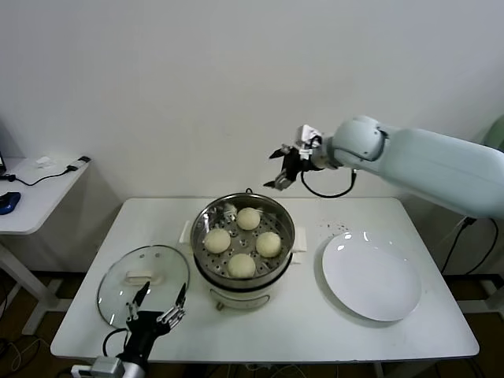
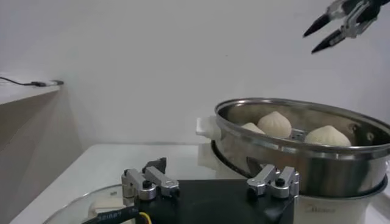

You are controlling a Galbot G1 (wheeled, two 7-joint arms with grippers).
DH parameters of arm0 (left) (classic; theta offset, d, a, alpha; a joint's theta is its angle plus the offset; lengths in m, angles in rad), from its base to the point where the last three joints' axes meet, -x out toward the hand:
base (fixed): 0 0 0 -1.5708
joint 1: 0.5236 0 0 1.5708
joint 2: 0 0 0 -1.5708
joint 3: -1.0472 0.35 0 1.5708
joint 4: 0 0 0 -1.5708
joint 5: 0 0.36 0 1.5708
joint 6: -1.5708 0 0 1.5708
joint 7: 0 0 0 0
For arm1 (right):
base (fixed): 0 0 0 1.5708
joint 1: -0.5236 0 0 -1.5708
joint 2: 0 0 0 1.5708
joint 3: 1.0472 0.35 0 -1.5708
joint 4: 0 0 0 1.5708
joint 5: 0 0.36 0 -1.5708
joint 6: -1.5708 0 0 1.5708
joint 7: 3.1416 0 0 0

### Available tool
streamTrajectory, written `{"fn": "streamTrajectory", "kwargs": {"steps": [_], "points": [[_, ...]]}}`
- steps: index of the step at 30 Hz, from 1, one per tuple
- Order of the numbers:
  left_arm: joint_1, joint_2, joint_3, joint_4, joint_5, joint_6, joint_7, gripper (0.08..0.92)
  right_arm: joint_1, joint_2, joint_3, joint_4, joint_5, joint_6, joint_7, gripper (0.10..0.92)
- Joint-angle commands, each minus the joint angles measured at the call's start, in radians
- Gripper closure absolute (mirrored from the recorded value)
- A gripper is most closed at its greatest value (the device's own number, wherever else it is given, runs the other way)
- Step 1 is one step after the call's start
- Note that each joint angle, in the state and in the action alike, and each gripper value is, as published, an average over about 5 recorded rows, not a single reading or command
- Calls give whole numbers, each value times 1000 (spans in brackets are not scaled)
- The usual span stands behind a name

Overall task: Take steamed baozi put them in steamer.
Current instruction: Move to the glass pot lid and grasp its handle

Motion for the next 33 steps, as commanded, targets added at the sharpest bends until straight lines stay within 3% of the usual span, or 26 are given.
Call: {"fn": "streamTrajectory", "kwargs": {"steps": [1,5,12,19,27,33], "points": [[-18,22,5,29,-8,-70,-31,177,-686,-346,748,151,-91,64,405,203],[-39,26,7,56,21,-101,-37,177,-1187,-326,1223,190,-176,149,431,203],[-51,49,-8,84,39,-120,-53,177,-1741,-72,1730,207,-292,306,397,203],[-54,56,-12,107,114,-168,-90,177,-1948,154,1809,181,-348,512,360,203],[-50,65,-26,135,238,-200,-122,177,-2021,324,1770,168,-420,637,317,202],[-50,91,-52,182,569,-233,-258,177,-2040,384,1739,162,-438,661,317,203]]}}
